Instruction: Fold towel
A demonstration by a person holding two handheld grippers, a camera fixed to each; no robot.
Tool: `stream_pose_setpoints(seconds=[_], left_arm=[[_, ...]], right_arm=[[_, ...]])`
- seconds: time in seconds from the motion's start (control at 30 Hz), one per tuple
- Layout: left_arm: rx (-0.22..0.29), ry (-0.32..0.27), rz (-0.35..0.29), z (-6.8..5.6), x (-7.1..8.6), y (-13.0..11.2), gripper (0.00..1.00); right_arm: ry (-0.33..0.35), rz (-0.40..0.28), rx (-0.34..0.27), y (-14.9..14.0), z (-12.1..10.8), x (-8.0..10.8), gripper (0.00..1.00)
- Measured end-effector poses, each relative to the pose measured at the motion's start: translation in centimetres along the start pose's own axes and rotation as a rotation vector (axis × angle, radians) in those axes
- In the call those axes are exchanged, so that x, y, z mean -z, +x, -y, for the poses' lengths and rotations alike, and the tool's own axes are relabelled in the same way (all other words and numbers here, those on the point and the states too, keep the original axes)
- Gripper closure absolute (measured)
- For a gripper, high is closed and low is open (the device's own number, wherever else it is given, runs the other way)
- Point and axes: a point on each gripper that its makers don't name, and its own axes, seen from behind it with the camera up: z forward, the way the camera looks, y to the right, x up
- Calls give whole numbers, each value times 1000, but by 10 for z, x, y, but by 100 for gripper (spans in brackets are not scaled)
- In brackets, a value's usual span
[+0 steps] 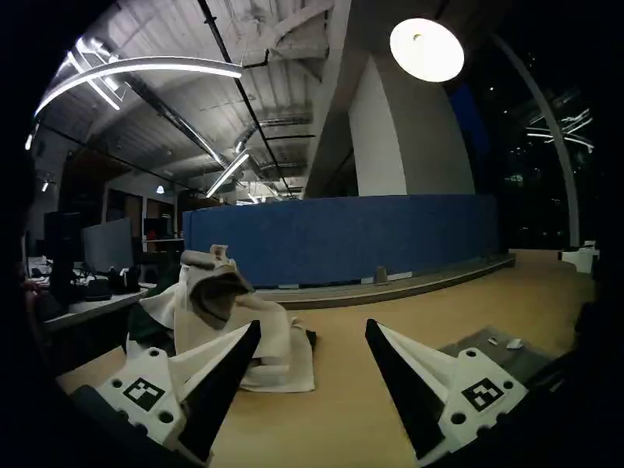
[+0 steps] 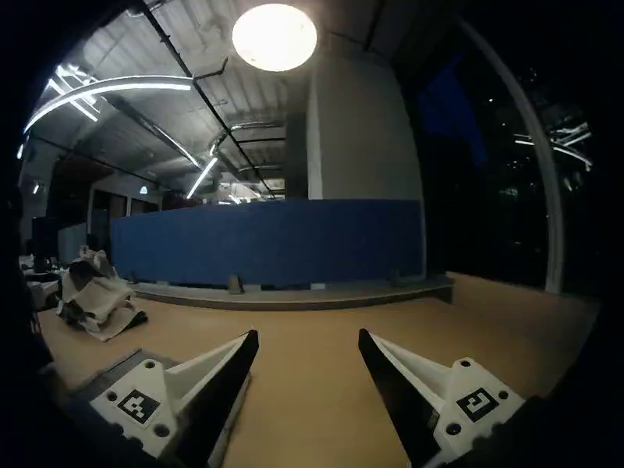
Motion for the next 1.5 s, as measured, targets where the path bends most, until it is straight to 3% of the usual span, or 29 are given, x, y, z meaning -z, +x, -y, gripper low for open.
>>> stream_pose_setpoints(seconds=[0.2, 0.37, 0.77, 0.97, 1.17, 1.5], left_arm=[[31, -12, 13, -1, -3, 39, 0], [22, -34, 21, -9, -2, 81, 0], [8, -36, 15, -12, 0, 163, 0], [0, -38, 25, -17, 4, 176, 0], [-32, -13, 29, -11, 7, 176, 0], [-83, -91, 109, -34, 20, 158, 0]], right_arm=[[-8, -3, 19, 50, 1, 5, 0], [-9, 8, 32, 91, -2, 13, 0], [24, 8, 42, 165, 2, 25, 1], [53, 20, 56, 173, 6, 30, 0], [83, 42, 53, 175, 10, 33, 1], [173, 165, 63, 148, 24, 37, 0]])
